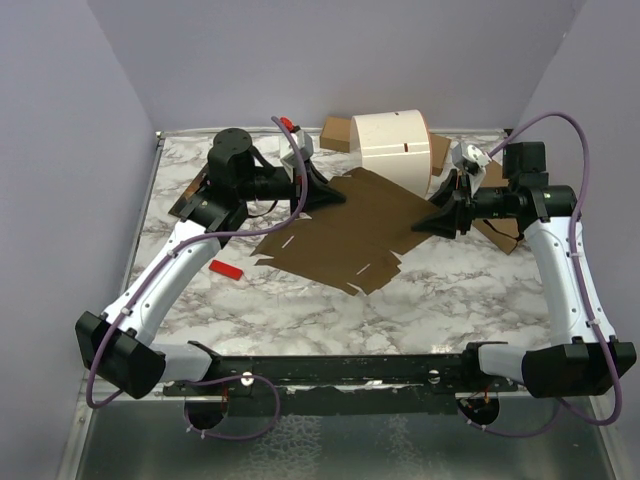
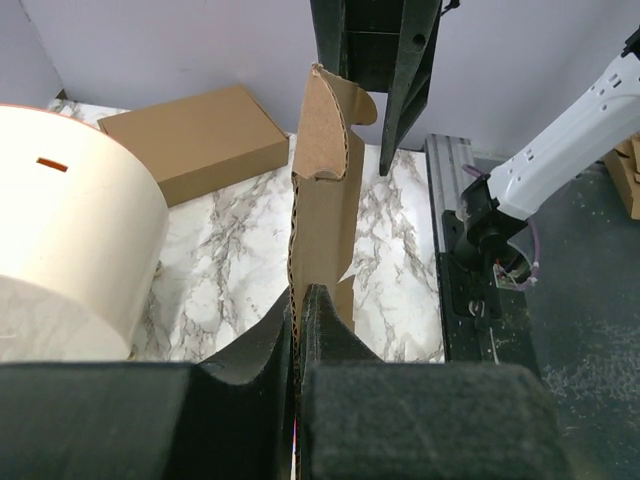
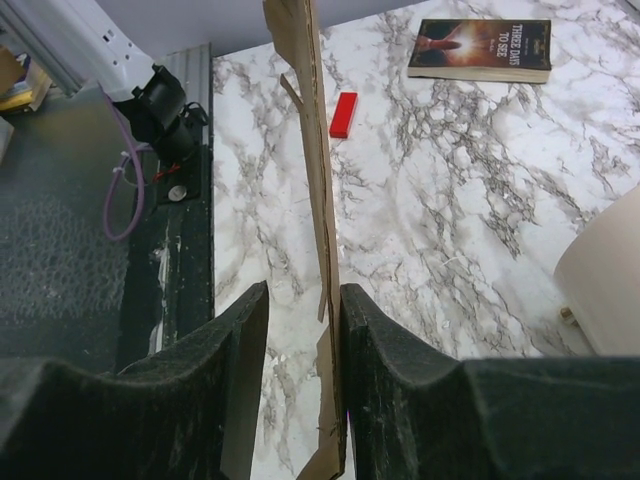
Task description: Fold the paper box
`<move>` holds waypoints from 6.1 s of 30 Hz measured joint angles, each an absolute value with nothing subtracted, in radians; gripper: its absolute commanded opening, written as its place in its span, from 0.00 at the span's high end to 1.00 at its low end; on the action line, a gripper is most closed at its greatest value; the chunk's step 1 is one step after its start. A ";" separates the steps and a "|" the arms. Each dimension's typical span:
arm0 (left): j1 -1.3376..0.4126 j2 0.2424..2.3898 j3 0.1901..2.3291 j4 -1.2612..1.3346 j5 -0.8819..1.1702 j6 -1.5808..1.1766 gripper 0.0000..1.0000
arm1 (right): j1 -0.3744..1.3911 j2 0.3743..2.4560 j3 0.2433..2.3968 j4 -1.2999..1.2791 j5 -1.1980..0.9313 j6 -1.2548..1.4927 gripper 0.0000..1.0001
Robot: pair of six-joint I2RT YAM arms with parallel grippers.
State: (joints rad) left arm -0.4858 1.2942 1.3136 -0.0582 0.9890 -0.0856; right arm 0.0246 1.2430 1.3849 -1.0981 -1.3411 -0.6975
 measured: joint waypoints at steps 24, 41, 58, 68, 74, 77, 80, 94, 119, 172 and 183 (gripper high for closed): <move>-0.461 1.287 1.264 0.049 0.977 -0.161 0.53 | 0.024 1.252 1.354 -1.057 -1.377 -0.634 0.99; -0.100 0.858 0.822 0.176 0.636 -0.383 0.60 | 0.024 1.306 1.469 -1.113 -1.261 -0.669 0.99; -0.089 0.999 1.011 0.149 1.172 0.008 0.27 | 0.030 1.346 1.681 -1.377 -1.177 -1.079 0.99; -0.113 1.084 0.955 0.199 1.303 0.085 0.50 | 0.057 1.285 1.676 -1.393 -1.164 -1.161 0.99; -0.161 1.180 1.008 0.198 1.314 0.080 0.57 | 0.073 1.267 1.659 -1.395 -1.164 -1.174 0.99; -0.188 1.192 1.016 0.182 1.318 0.088 0.57 | 0.074 1.267 1.650 -1.395 -1.164 -1.176 0.99; -0.206 1.193 1.019 0.146 1.326 0.113 0.56 | 0.076 1.267 1.649 -1.395 -1.164 -1.176 0.99; -0.212 1.193 1.019 0.029 1.344 0.223 0.50 | 0.078 1.267 1.650 -1.395 -1.164 -1.175 0.99; -0.311 1.253 1.019 0.080 1.304 0.158 0.59 | 0.086 1.270 1.650 -1.395 -1.168 -1.175 0.99; 0.342 1.317 0.398 1.432 0.829 -1.363 0.27 | 0.091 1.511 2.184 -1.134 -1.170 -0.496 0.99; 0.210 1.361 0.435 1.526 0.830 -1.471 0.29 | 0.057 1.493 2.123 -1.008 -1.317 -0.328 0.99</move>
State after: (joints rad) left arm 0.2096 1.3613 0.4351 1.5257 0.8303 -1.4712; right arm 0.0574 1.4933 2.1231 -1.0080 -1.3170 -0.3279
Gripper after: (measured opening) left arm 0.710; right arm 0.016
